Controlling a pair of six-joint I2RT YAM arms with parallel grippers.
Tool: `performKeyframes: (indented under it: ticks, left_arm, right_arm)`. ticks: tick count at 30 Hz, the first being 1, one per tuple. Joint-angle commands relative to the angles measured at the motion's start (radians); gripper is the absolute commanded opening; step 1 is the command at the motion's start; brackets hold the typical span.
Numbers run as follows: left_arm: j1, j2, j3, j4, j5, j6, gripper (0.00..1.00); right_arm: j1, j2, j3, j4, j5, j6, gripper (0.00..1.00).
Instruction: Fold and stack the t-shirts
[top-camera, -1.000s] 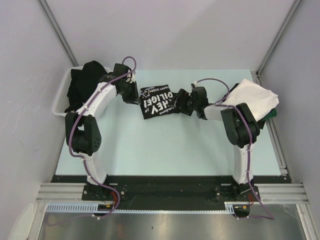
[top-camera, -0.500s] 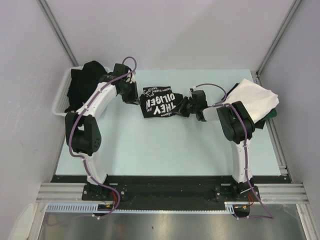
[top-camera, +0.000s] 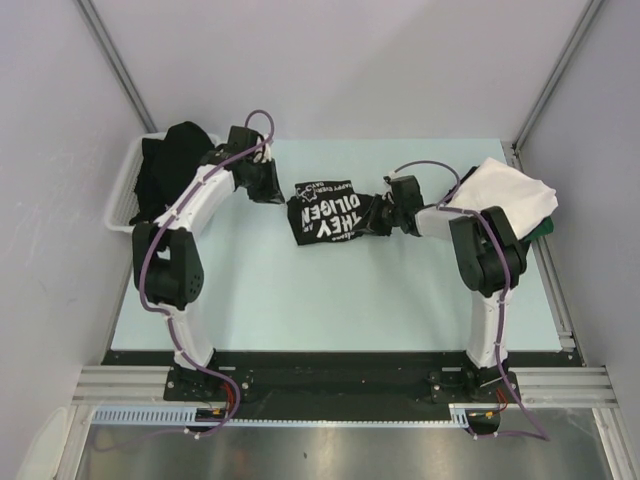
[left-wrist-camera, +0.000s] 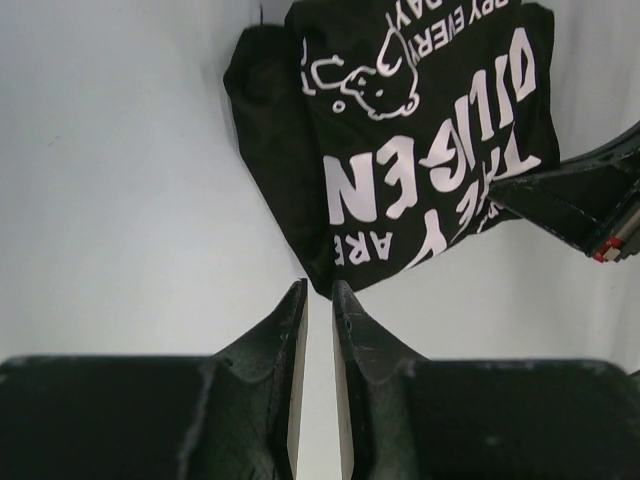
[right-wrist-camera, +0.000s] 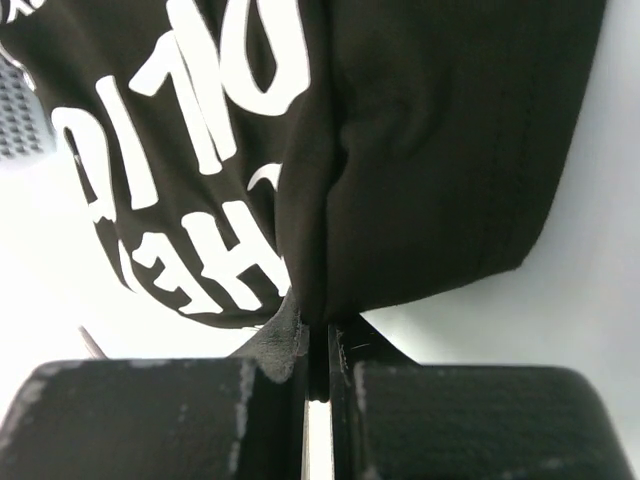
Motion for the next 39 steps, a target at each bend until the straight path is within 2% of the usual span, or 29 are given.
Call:
performKeyframes:
  ticks: [1, 10, 17, 19, 20, 22, 23, 26, 31, 39]
  left_arm:
    - [-0.006, 0.050, 0.011, 0.113, 0.075, -0.050, 0.20]
    - [-0.017, 0.161, -0.030, 0.270, 0.191, -0.115, 0.21]
    - [-0.020, 0.242, -0.026, 0.321, 0.222, -0.119, 0.28]
    - [-0.020, 0.248, -0.023, 0.331, 0.222, -0.116, 0.38]
    - [-0.018, 0.245, -0.027, 0.339, 0.213, -0.115, 0.46]
    - [-0.020, 0.230, -0.032, 0.348, 0.208, -0.112, 0.53]
    - [-0.020, 0.227, -0.032, 0.354, 0.208, -0.112, 0.62]
    - [-0.020, 0.224, -0.031, 0.367, 0.240, -0.107, 0.70]
    - [-0.020, 0.230, -0.063, 0.454, 0.312, -0.148, 0.77]
    - [-0.018, 0.282, -0.075, 0.526, 0.368, -0.208, 0.76]
  right_arm:
    - [-0.012, -0.140, -0.006, -0.234, 0.030, -0.142, 0.00]
    - [-0.026, -0.231, -0.006, -0.382, 0.080, -0.213, 0.00]
    - [-0.038, -0.237, -0.006, -0.390, 0.063, -0.216, 0.00]
    - [-0.038, -0.234, -0.006, -0.390, 0.062, -0.219, 0.00]
    - [-0.042, -0.231, -0.006, -0.390, 0.060, -0.219, 0.00]
    - [-0.041, -0.225, -0.008, -0.387, 0.056, -0.219, 0.00]
    - [-0.042, -0.224, -0.006, -0.385, 0.054, -0.219, 0.00]
    - [-0.042, -0.214, -0.008, -0.379, 0.048, -0.214, 0.00]
    - [-0.044, -0.207, -0.006, -0.368, 0.037, -0.214, 0.00]
    - [-0.061, -0.221, -0.006, -0.380, 0.023, -0.229, 0.00]
